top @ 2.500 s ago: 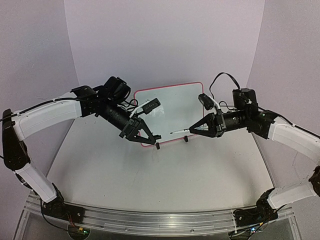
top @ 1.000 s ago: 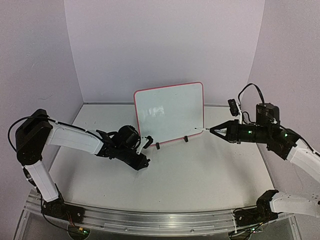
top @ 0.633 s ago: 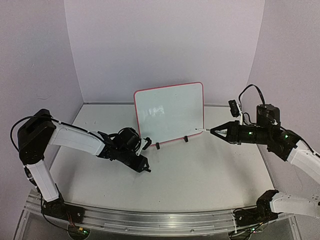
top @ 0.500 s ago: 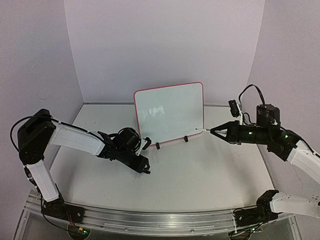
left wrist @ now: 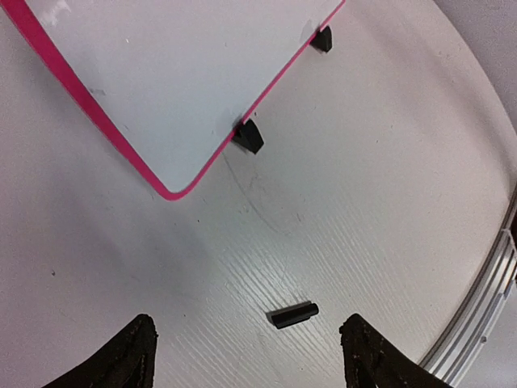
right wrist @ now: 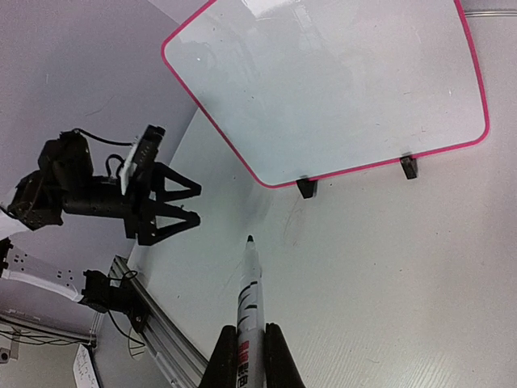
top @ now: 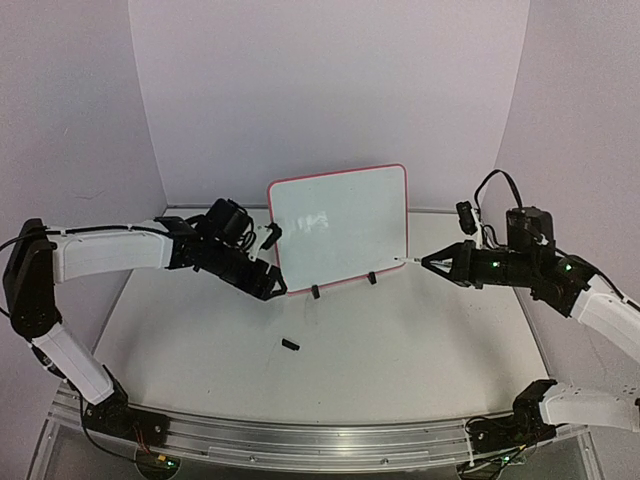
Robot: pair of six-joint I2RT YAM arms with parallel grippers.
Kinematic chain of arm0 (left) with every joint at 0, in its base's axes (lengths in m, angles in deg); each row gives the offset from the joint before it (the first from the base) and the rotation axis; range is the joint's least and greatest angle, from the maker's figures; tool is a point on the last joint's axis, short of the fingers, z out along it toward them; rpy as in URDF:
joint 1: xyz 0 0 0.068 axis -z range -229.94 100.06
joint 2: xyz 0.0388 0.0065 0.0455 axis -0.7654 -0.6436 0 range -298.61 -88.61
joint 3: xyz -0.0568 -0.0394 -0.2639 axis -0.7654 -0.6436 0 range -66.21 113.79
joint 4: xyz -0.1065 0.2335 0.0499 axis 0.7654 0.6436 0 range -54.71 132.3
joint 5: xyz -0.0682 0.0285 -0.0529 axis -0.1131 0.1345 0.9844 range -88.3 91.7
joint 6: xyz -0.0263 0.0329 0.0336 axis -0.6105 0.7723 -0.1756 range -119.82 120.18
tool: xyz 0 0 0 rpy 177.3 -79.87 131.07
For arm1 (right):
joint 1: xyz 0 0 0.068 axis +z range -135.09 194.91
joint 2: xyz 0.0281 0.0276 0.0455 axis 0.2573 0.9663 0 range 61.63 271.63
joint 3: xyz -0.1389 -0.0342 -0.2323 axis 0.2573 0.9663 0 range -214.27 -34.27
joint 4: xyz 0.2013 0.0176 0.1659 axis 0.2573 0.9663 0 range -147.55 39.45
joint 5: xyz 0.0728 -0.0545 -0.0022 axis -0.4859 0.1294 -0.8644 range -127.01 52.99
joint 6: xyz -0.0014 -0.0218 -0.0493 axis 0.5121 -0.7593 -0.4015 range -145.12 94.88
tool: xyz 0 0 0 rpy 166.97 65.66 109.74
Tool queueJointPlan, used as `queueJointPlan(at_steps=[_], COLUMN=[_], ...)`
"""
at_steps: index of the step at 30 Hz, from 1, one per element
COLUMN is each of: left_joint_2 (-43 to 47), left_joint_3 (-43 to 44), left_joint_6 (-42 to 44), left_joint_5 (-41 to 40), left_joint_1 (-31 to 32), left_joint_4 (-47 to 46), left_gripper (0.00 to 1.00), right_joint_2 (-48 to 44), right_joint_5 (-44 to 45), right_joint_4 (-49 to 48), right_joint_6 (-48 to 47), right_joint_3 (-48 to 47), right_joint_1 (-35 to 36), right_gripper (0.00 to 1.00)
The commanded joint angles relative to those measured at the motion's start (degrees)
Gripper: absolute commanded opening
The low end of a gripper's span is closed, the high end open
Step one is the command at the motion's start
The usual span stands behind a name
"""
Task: Write a sentence on the whiteboard
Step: Place the pen cap at the center of the board, then hold the whiteboard at the center of the board.
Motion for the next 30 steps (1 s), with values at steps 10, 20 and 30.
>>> queueJointPlan(at_steps=[10, 20, 30], left_joint_2=[-5.8, -12.2, -16.9], left_joint_3=[20.3, 23.0, 24.6], left_joint_6=[6.6, 8.8, 9.8], left_joint_5=[25.8, 23.8, 27.8], left_joint_1=[-16.8, -17.9, -18.3], left_joint_4=[3.8, -1.9, -8.1], left_gripper=[0.78, 0.76, 0.45], right_joint_2=[13.4, 23.0, 24.0], right_joint_5=[8.6, 7.8, 6.6], right_joint_4=[-6.9, -17.5, -18.2], right_joint_6=[-1.6, 2.5, 0.3], right_joint_3=[-9.5, -12.6, -14.8], right_joint_1=[10.2, 12.3, 12.7], right_gripper=[0.0, 0.0, 0.0])
